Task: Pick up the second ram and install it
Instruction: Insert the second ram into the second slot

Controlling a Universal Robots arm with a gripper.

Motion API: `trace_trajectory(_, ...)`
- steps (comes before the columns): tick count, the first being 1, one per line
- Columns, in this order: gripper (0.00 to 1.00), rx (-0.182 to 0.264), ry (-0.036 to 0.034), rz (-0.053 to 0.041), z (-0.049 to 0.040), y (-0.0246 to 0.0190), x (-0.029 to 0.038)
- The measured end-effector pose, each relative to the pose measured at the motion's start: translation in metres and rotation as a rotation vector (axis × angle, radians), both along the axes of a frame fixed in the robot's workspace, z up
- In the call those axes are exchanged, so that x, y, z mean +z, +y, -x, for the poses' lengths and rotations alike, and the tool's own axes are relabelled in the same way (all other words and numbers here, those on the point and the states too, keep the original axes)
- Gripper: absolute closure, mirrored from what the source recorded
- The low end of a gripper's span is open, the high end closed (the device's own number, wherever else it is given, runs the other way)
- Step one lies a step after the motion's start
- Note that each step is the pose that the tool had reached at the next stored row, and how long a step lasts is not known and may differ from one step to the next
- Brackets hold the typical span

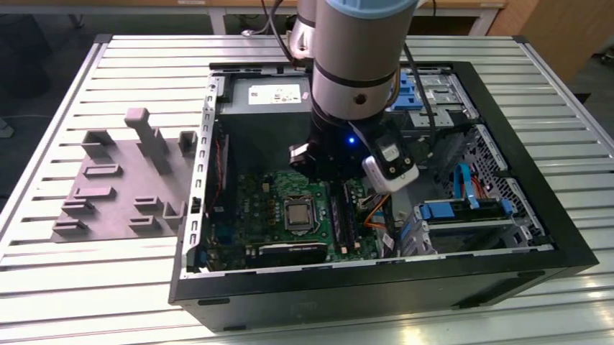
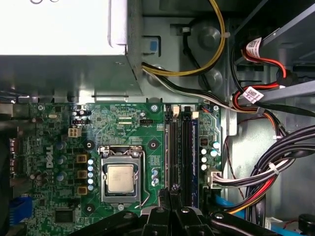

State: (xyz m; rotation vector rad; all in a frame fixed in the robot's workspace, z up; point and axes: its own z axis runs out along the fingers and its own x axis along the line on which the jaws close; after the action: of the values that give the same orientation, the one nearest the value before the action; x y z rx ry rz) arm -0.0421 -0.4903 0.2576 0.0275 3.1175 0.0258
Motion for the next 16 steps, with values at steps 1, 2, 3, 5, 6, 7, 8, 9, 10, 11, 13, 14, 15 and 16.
trace_trajectory(1, 0.89, 0.000, 0.0000, -0.0001, -0.0001, 0.0000, -0.0004)
trace_trajectory(2, 0.89, 0.000, -0.0001, -0.0002, -0.0002, 0.0000, -0.0007)
trace_trajectory(3, 0.89, 0.000, -0.0002, -0.0004, -0.0003, 0.0000, -0.0012)
trace_trajectory(5, 0.89, 0.000, 0.0000, -0.0002, -0.0005, 0.0000, -0.0026)
trace_trajectory(6, 0.89, 0.000, -0.0001, -0.0003, -0.0006, 0.0000, -0.0032)
trace_trajectory(7, 0.89, 0.000, -0.0001, -0.0002, -0.0007, 0.0000, -0.0036)
trace_trajectory(8, 0.89, 0.000, -0.0001, -0.0002, -0.0007, 0.0000, -0.0041)
trace_trajectory(9, 0.89, 0.000, 0.0000, -0.0001, -0.0007, 0.0000, -0.0044)
trace_trajectory(10, 0.89, 0.000, 0.0000, -0.0001, -0.0007, 0.0000, -0.0047)
trace_trajectory(11, 0.89, 0.000, -0.0001, -0.0002, -0.0007, 0.0000, -0.0051)
trace_trajectory(13, 0.89, 0.000, 0.0000, -0.0001, -0.0007, 0.0000, -0.0056)
trace_trajectory(14, 0.89, 0.000, -0.0001, -0.0002, -0.0008, 0.0000, -0.0059)
trace_trajectory(15, 0.89, 0.000, -0.0001, -0.0002, -0.0008, 0.0000, -0.0062)
trace_trajectory(16, 0.89, 0.000, -0.0001, -0.0002, -0.0009, 0.0000, -0.0065)
